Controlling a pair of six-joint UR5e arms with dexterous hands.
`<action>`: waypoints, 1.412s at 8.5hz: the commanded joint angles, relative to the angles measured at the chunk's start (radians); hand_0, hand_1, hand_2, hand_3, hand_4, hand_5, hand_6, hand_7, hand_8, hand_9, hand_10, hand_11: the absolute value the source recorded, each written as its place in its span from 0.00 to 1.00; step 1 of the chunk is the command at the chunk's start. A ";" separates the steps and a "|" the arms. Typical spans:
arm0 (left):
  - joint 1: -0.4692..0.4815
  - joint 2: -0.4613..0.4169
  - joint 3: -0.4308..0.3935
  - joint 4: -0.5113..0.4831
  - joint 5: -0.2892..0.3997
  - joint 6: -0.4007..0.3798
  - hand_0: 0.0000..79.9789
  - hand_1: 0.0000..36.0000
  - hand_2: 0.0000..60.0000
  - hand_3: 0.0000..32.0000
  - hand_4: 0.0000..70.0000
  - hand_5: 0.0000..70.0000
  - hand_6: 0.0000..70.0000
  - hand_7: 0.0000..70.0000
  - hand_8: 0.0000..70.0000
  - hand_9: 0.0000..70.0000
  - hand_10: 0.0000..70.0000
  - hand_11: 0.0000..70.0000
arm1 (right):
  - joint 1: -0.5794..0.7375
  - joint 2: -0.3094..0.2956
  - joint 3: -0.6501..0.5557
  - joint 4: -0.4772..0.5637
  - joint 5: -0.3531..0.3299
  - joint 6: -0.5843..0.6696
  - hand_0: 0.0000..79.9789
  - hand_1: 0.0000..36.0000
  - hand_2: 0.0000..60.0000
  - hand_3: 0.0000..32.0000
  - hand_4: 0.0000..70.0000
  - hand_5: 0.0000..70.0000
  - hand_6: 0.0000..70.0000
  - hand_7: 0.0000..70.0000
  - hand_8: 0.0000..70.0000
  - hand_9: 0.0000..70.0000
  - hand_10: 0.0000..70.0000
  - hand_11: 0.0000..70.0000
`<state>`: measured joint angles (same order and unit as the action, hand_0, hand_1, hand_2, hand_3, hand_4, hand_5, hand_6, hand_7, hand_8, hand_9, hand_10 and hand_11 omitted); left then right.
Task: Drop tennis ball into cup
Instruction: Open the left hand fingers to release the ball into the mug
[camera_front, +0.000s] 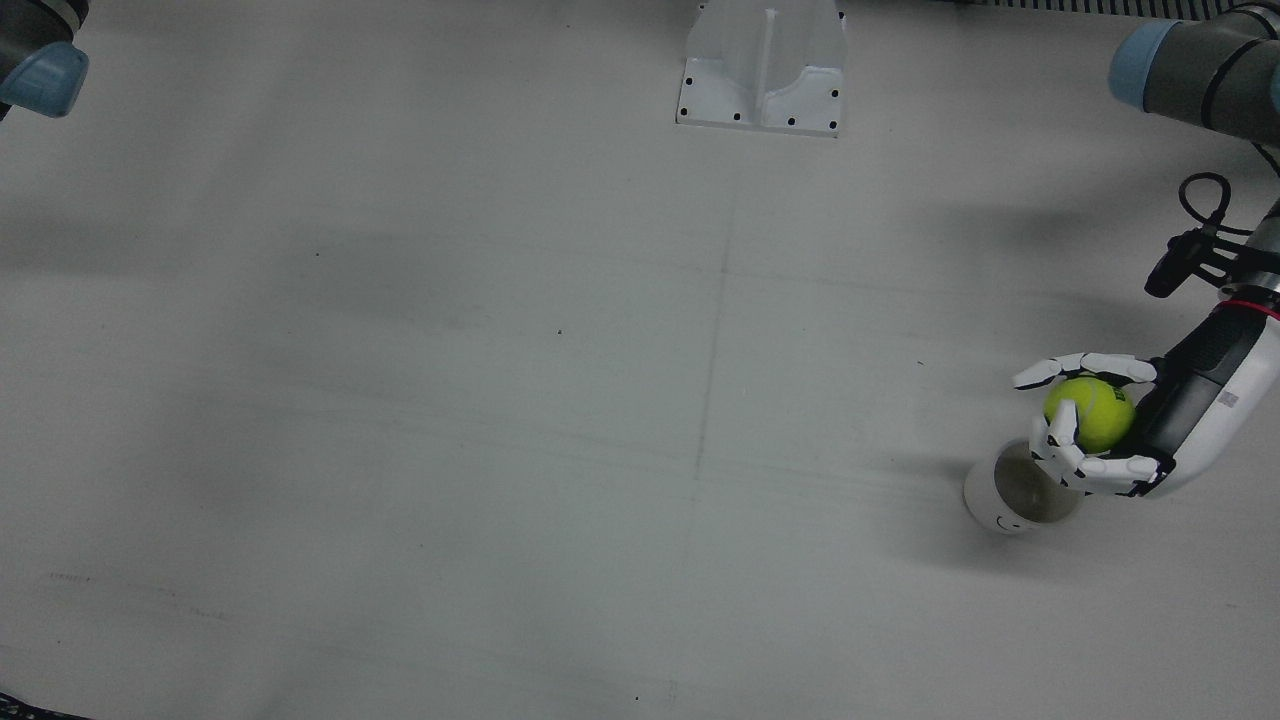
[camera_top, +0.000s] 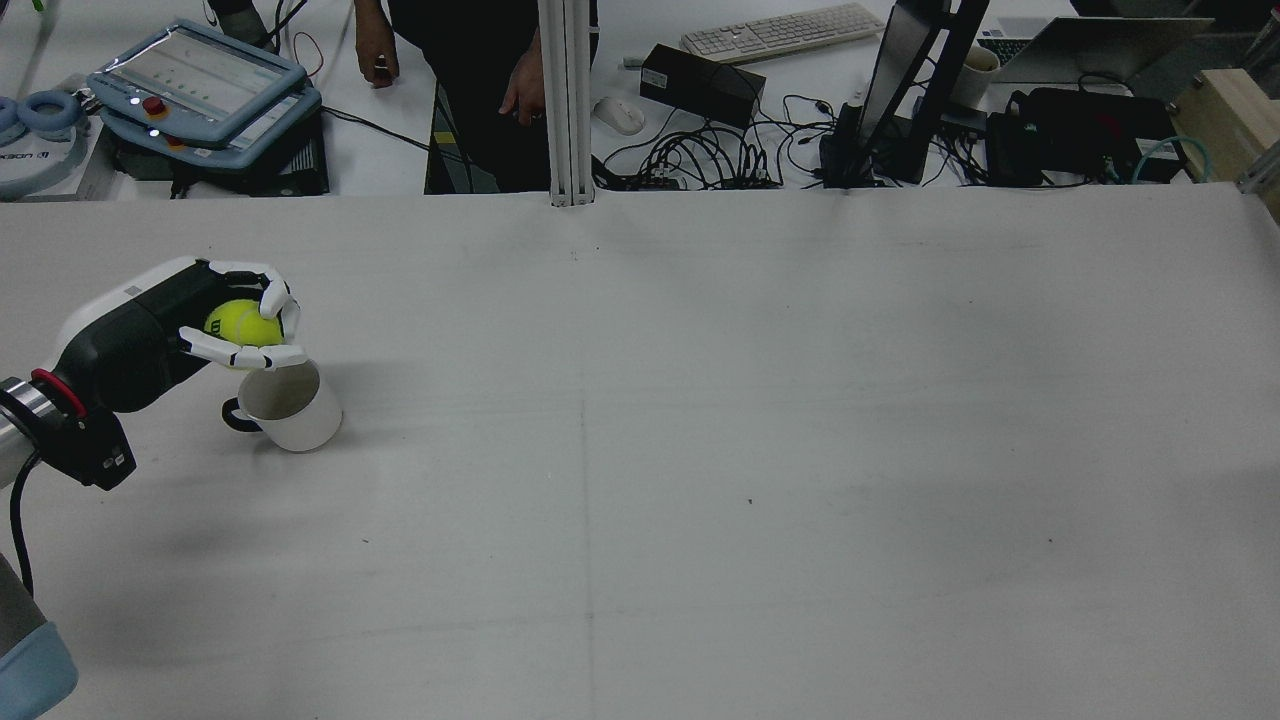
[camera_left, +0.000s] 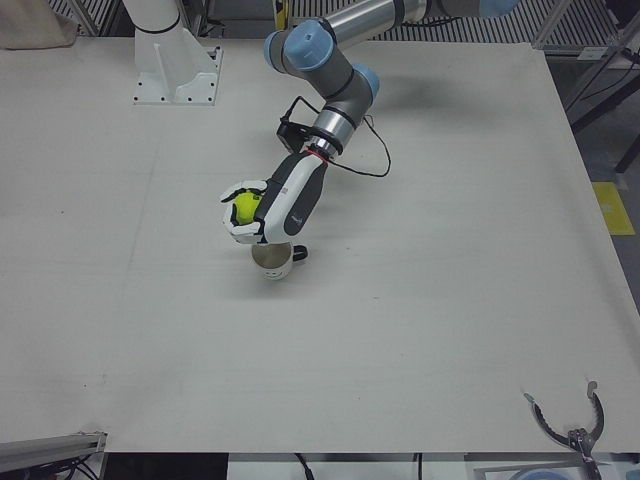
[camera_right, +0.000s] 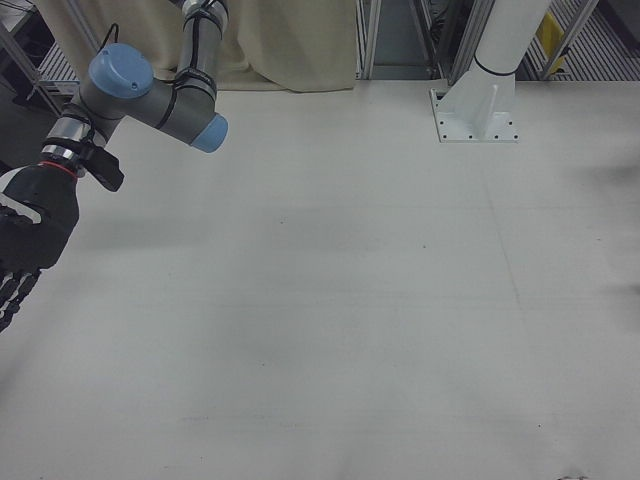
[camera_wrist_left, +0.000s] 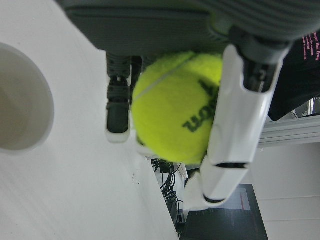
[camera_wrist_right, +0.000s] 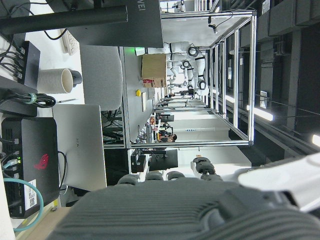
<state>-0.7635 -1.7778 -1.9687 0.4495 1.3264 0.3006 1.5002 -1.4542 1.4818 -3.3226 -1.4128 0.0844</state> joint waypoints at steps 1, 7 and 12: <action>-0.007 0.009 0.004 -0.022 0.005 0.000 0.92 1.00 1.00 0.00 0.15 0.43 0.63 0.16 0.22 0.18 0.13 0.25 | 0.000 0.000 0.000 0.000 0.000 0.000 0.00 0.00 0.00 0.00 0.00 0.00 0.00 0.00 0.00 0.00 0.00 0.00; -0.025 0.033 0.067 -0.103 0.005 0.002 0.89 1.00 1.00 0.00 0.01 0.18 0.18 0.16 0.04 0.04 0.07 0.17 | 0.002 0.000 0.000 0.000 0.000 0.000 0.00 0.00 0.00 0.00 0.00 0.00 0.00 0.00 0.00 0.00 0.00 0.00; -0.030 0.049 0.042 -0.100 0.007 -0.012 0.84 1.00 1.00 0.00 0.01 0.40 0.07 0.15 0.00 0.01 0.06 0.15 | 0.000 0.000 0.000 0.000 0.000 0.000 0.00 0.00 0.00 0.00 0.00 0.00 0.00 0.00 0.00 0.00 0.00 0.00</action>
<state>-0.7925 -1.7333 -1.9279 0.3492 1.3339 0.2893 1.5003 -1.4542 1.4818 -3.3226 -1.4128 0.0844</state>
